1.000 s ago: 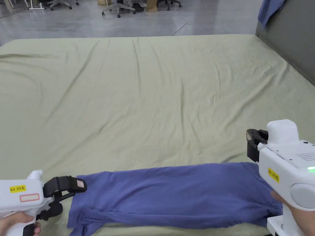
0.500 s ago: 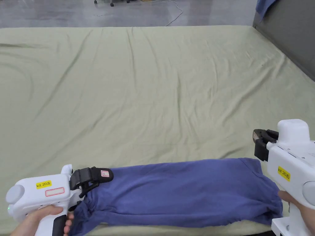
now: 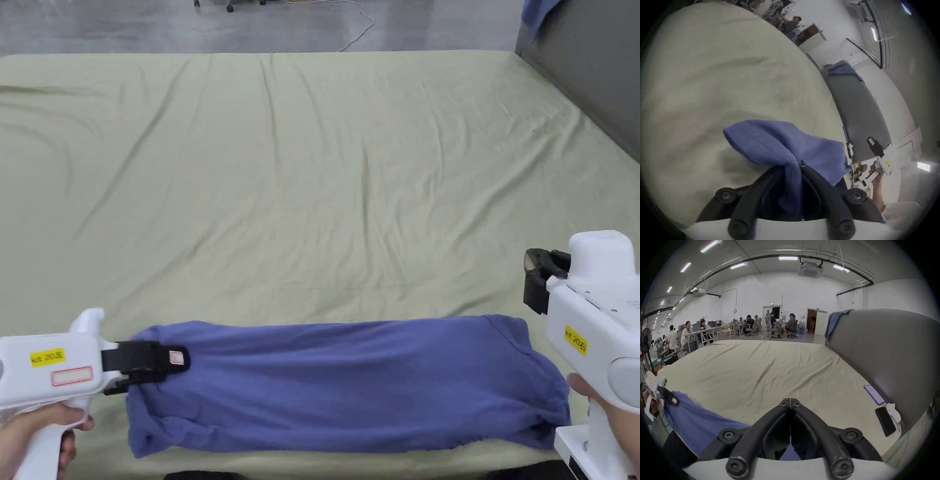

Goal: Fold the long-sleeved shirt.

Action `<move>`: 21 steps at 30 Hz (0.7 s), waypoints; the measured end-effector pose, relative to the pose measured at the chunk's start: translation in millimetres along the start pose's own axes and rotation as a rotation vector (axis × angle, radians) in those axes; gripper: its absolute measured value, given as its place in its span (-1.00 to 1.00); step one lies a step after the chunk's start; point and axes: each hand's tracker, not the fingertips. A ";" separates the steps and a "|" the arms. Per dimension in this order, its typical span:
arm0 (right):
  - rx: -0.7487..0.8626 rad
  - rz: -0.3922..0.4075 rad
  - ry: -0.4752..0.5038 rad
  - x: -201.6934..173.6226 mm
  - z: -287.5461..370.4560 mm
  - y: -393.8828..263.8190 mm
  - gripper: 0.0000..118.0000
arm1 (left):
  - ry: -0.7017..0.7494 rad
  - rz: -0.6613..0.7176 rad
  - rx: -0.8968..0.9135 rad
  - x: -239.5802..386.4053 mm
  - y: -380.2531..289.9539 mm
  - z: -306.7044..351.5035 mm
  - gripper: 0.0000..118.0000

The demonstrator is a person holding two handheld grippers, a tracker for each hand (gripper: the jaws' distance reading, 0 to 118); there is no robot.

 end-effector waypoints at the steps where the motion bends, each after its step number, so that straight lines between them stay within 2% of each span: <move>1: 0.003 -0.006 -0.002 0.4 0.1 0.5 -1.00 | -0.008 0.009 0.012 -2.1 2.7 11.2 -0.93; 2: 0.000 -0.008 0.004 1.6 -0.2 2.0 -1.00 | -0.023 0.019 0.029 -5.3 5.7 21.9 -0.93; 4: -0.003 -0.012 0.006 2.2 -0.1 2.2 -1.00 | 0.043 -0.010 0.071 -6.7 13.0 44.0 -0.93; 8: -0.010 -0.014 0.008 2.6 0.5 1.4 -1.00 | 0.186 0.067 0.187 -29.4 25.5 87.7 -0.93; 10: -0.013 -0.010 0.010 2.4 0.6 1.5 -1.00 | 0.208 0.087 0.162 -36.8 27.7 96.3 -0.93; 15: -0.019 -0.007 0.020 2.4 -0.4 2.3 -1.00 | 0.045 0.047 0.110 4.7 21.1 87.4 -0.93; 18: -0.023 -0.004 0.026 2.0 -1.1 2.0 -1.00 | -0.135 0.037 0.071 62.6 19.7 62.0 -0.93; 21: -0.026 -0.006 0.031 2.9 -1.0 1.4 -1.00 | -0.199 0.006 0.016 116.8 21.7 24.0 -0.93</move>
